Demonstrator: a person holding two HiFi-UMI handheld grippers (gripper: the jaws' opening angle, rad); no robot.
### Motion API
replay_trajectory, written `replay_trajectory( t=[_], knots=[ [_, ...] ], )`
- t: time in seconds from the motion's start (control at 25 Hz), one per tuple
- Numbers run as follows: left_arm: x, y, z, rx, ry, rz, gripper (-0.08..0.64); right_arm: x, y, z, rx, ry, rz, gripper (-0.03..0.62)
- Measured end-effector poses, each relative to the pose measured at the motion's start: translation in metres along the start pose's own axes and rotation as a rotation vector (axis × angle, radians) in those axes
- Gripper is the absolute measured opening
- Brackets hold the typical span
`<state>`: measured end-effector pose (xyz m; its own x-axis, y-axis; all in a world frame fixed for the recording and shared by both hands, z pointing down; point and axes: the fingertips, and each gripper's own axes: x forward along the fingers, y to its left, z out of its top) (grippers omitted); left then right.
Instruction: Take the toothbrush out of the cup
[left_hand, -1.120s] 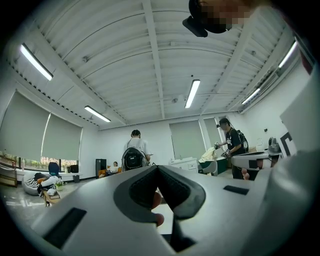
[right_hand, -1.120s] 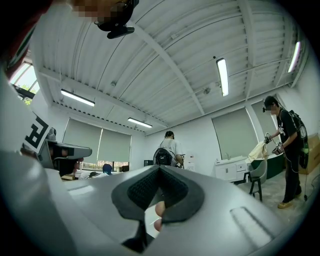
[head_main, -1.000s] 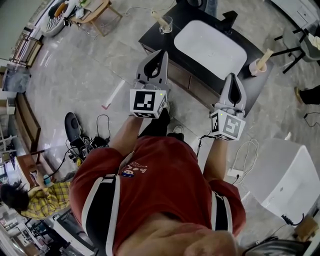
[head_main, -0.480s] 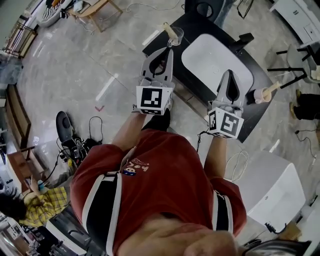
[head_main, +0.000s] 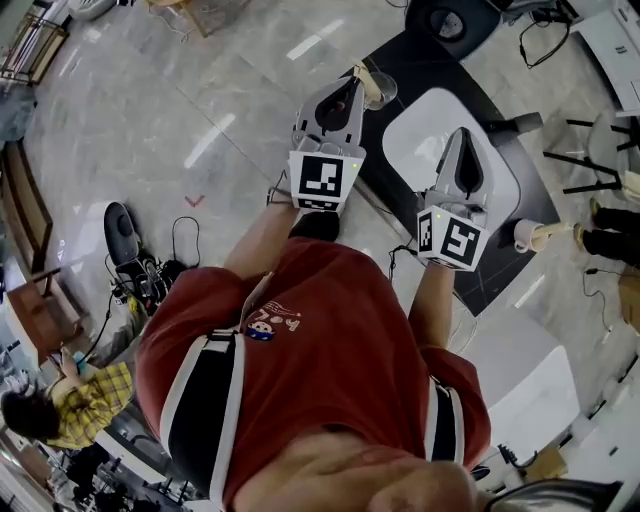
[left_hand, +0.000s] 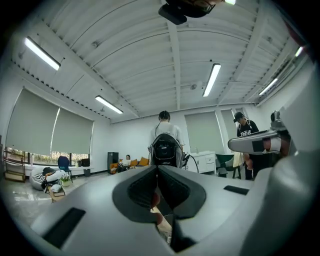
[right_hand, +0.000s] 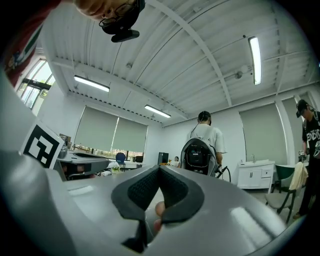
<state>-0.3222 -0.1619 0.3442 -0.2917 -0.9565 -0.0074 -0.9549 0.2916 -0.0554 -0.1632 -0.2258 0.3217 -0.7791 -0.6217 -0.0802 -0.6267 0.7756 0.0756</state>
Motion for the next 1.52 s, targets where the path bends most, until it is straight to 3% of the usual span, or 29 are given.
replay_trajectory(
  t=[0.12, 0.32, 0.8, 1.2, 1.52],
  knots=[
    [0.024, 0.011, -0.013, -0.006, 0.013, -0.006, 0.008, 0.026, -0.001, -0.010, -0.006, 0.014, 0.006, 0.008],
    [0.046, 0.019, -0.035, -0.004, 0.054, -0.033, 0.069, 0.055, 0.000, -0.021, 0.007, 0.033, 0.003, 0.008],
    [0.064, 0.014, -0.094, -0.095, 0.182, -0.097, 0.196, 0.084, 0.002, -0.040, 0.003, 0.091, 0.003, 0.008],
    [0.081, 0.004, -0.145, -0.130, 0.281, -0.137, 0.209, 0.095, -0.005, -0.054, -0.001, 0.136, -0.021, 0.008],
    [0.086, -0.001, -0.162, -0.125, 0.318, -0.164, 0.198, 0.097, -0.010, -0.063, -0.004, 0.159, -0.042, 0.009]
  ],
)
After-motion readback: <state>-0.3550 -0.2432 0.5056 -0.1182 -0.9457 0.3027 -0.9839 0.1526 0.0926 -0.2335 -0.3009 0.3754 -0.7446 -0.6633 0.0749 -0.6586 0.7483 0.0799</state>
